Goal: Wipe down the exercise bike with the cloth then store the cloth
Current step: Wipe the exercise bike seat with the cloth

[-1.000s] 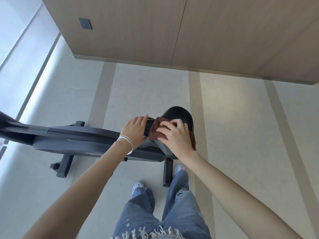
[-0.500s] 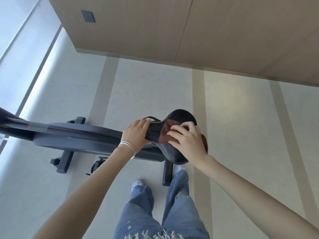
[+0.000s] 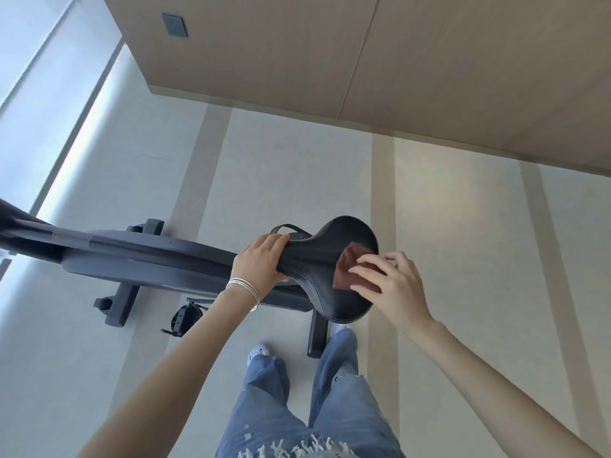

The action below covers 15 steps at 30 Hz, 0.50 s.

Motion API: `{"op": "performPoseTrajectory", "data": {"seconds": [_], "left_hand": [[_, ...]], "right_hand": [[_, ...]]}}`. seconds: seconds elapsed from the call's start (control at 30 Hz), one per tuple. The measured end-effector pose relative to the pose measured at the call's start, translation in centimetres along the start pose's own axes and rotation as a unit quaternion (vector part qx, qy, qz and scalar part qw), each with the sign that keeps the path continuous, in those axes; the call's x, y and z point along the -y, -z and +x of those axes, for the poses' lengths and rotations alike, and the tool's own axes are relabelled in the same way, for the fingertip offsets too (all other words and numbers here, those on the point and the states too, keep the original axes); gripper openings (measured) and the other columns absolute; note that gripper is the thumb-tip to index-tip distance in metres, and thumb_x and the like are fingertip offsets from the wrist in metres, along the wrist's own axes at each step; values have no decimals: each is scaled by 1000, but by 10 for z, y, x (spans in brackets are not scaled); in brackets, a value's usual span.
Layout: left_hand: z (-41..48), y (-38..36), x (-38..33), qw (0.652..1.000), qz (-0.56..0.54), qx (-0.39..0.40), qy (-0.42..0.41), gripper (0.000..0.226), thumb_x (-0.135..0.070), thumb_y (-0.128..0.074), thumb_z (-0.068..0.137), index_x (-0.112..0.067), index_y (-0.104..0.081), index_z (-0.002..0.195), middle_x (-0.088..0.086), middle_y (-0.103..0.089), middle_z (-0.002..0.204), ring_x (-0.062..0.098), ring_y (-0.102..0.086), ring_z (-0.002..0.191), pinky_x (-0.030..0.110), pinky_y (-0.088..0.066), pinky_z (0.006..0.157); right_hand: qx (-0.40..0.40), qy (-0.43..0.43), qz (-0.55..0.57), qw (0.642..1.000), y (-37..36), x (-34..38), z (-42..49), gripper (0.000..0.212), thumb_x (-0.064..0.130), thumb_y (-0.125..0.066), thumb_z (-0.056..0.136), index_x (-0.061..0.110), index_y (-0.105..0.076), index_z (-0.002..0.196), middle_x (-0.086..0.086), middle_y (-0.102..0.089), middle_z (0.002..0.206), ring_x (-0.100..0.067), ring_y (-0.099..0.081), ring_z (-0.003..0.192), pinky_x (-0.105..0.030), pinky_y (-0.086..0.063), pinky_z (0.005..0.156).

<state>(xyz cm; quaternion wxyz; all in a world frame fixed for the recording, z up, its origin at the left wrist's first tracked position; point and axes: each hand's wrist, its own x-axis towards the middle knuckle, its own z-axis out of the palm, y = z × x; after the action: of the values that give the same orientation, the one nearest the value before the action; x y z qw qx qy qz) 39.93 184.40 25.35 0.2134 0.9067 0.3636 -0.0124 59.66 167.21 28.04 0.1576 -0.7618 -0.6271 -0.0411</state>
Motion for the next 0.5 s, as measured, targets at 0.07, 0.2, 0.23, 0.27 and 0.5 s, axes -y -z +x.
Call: {"op": "performPoseTrajectory", "data": {"seconds": [0.07, 0.2, 0.23, 0.27, 0.5], "left_hand": [[0, -1, 0, 1000, -3, -1, -1, 72, -33, -73, 74, -20, -38, 136, -5, -47, 137, 17, -41, 127, 33, -44, 94], [-1, -1, -2, 1000, -6, -4, 4, 71, -32, -72, 75, -21, -38, 136, -5, -47, 137, 17, -41, 127, 34, -44, 95], [-1, -1, -3, 1000, -7, -5, 5, 70, -32, -72, 75, -21, -38, 136, -5, -47, 137, 18, -41, 127, 34, -44, 95], [-1, 0, -3, 1000, -10, -6, 5, 70, -31, -72, 75, -20, -39, 135, -4, -48, 137, 19, -41, 128, 35, -44, 96], [-1, -2, -4, 1000, -28, -10, 6, 71, -23, -76, 72, -15, -42, 134, 1, -50, 136, 22, -42, 128, 37, -43, 98]], "right_hand": [[5, -61, 13, 998, -7, 3, 31, 22, 33, -75, 73, 28, -73, 94, 11, -68, 106, -26, -51, 91, -37, -45, 74], [83, -195, 39, 976, -24, 0, 99, 28, 40, -66, 82, 32, -68, 109, 10, -63, 119, -31, -47, 102, -39, -40, 86], [102, -210, 39, 972, -27, -2, 109, 29, 41, -64, 83, 33, -67, 111, 10, -62, 120, -31, -47, 103, -39, -39, 87], [111, -217, 39, 969, -29, -3, 114, 29, 42, -63, 84, 34, -66, 111, 10, -61, 121, -32, -47, 103, -38, -39, 88], [-55, -135, 35, 989, -20, 20, 19, 20, 31, -72, 76, 28, -72, 96, 9, -66, 108, -27, -52, 90, -37, -45, 76]]}}
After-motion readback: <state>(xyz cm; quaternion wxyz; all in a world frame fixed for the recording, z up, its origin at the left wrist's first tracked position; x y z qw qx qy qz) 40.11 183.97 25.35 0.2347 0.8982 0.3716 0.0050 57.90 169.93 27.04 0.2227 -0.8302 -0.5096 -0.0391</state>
